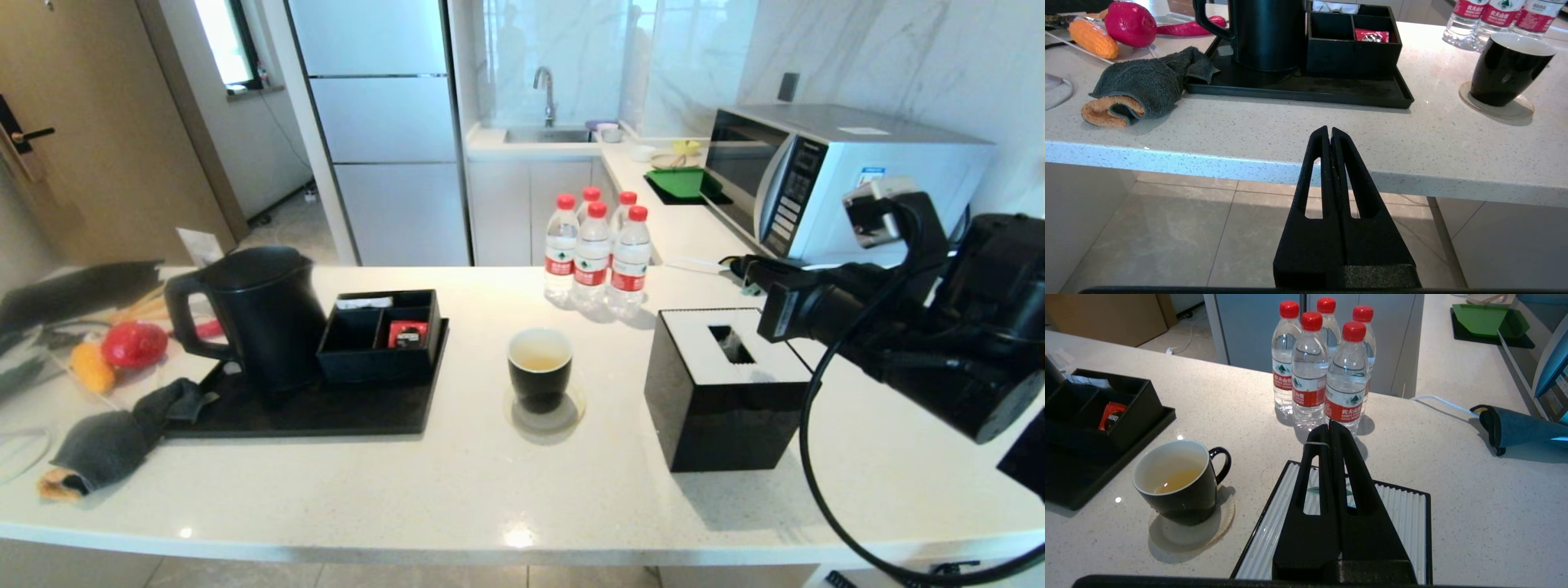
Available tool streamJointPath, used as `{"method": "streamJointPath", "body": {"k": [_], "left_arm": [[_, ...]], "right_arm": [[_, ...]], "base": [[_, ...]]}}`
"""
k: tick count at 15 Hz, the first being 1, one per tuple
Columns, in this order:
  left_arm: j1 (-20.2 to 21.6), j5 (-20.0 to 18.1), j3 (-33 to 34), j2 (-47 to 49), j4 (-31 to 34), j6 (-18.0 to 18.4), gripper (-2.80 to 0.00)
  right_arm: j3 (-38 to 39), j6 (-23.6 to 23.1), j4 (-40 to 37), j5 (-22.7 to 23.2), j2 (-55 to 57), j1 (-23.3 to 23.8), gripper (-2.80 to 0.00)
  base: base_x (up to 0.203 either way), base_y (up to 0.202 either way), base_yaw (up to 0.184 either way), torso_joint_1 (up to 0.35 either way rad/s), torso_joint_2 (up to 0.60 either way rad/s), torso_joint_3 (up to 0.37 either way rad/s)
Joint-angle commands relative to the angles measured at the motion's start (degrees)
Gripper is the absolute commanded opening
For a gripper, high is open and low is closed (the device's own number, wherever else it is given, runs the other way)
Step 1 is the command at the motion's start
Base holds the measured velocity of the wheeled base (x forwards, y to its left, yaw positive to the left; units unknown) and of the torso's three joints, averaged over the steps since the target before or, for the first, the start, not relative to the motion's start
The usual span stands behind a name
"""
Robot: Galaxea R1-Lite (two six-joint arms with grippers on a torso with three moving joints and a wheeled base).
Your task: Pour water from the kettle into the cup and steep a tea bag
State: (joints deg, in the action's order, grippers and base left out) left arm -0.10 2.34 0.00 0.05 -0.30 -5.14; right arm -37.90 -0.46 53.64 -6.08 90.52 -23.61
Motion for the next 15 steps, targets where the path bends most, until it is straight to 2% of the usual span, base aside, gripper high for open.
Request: {"method": "streamJointPath", "body": {"k": [1, 12, 13, 15], "left_arm": [[0.01, 0.03, 0.0, 0.04, -0.05, -0.05, -2.8], [0.01, 0.03, 0.0, 0.04, -0.05, -0.05, -2.8], [0.01, 0.03, 0.0, 0.04, -0.05, -0.05, -2.8], [0.01, 0.03, 0.0, 0.04, -0.05, -0.05, -2.8]], "right_arm": [[0.74, -0.06, 0.06, -0.14, 1.06, -0.03, -2.8], [1.78, -0.24, 0.06, 1.16, 0.96, -0.03, -2.8], [1.86, -0.24, -0.03, 1.07, 0.98, -0.03, 0.0], [2.2, -0.24, -0.06, 1.07, 0.89, -0.07, 0.0]], "base": [[0.0, 0.0, 0.0, 0.0, 0.0, 0.0], [0.0, 0.0, 0.0, 0.0, 0.0, 0.0], [0.0, 0.0, 0.0, 0.0, 0.0, 0.0], [0.0, 0.0, 0.0, 0.0, 0.0, 0.0]]}}
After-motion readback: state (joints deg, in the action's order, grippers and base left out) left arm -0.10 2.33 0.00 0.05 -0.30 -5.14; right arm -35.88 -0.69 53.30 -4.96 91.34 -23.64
